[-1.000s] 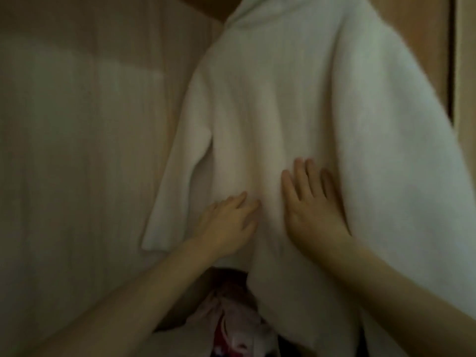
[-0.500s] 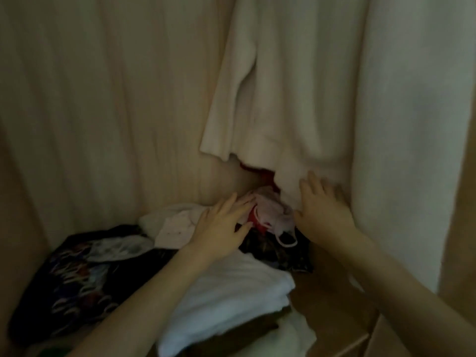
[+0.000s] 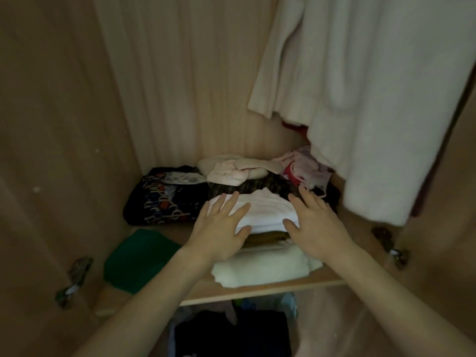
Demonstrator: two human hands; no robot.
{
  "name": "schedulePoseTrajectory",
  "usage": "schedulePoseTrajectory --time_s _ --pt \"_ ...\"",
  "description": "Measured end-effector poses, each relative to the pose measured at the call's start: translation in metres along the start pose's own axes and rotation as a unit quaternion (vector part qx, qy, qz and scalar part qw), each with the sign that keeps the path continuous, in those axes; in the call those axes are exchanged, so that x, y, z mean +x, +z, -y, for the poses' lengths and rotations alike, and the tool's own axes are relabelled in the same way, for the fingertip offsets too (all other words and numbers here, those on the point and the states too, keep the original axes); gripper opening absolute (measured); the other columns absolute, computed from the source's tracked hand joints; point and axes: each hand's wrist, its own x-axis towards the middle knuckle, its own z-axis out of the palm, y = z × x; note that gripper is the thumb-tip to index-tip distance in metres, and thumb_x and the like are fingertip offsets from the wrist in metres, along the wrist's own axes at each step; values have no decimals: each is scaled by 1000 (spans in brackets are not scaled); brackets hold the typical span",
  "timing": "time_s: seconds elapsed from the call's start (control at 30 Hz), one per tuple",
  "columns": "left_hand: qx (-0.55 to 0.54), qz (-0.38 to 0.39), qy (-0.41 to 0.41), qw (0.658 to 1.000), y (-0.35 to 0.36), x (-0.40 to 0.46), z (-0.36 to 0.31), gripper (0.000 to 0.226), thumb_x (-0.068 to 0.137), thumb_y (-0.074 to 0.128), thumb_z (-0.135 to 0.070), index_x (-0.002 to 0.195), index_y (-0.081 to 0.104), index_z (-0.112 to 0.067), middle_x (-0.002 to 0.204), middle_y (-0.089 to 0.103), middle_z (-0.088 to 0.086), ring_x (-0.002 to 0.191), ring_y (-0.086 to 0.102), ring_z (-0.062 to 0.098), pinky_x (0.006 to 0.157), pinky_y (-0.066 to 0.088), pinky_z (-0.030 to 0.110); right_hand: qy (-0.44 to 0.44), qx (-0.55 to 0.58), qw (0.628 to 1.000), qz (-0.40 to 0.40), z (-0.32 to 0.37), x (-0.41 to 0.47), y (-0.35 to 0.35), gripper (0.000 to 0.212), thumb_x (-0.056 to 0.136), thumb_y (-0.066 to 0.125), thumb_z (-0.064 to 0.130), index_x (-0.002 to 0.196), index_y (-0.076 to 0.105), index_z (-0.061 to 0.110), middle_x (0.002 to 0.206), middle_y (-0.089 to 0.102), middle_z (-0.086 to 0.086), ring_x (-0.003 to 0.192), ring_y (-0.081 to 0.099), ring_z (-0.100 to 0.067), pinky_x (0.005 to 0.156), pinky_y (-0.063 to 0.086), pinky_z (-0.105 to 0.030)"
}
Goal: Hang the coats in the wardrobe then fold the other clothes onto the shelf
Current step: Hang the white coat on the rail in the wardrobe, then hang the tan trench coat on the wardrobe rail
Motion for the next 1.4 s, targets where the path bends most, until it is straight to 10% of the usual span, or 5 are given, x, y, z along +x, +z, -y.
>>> schedulePoseTrajectory --time_s 0.7,1.4 --pt "-72 -43 278 957 -24 -90 -163 63 98 27 -59 154 3 -40 162 -11 -10 149 -9 14 120 -1 44 265 -83 958 -77 -7 -249 -64 62 97 37 48 152 18 26 162 5 0 148 6 -22 119 13 -49" --pt "-119 29 600 790 -2 -289 -400 64 99 27 -56 154 3 -37 162 -13 -7 149 -10 18 121 3 45 634 -156 746 -133 14 -612 -93 67 96 41 47 153 14 24 163 0 -5 149 3 -28 118 13 -49"
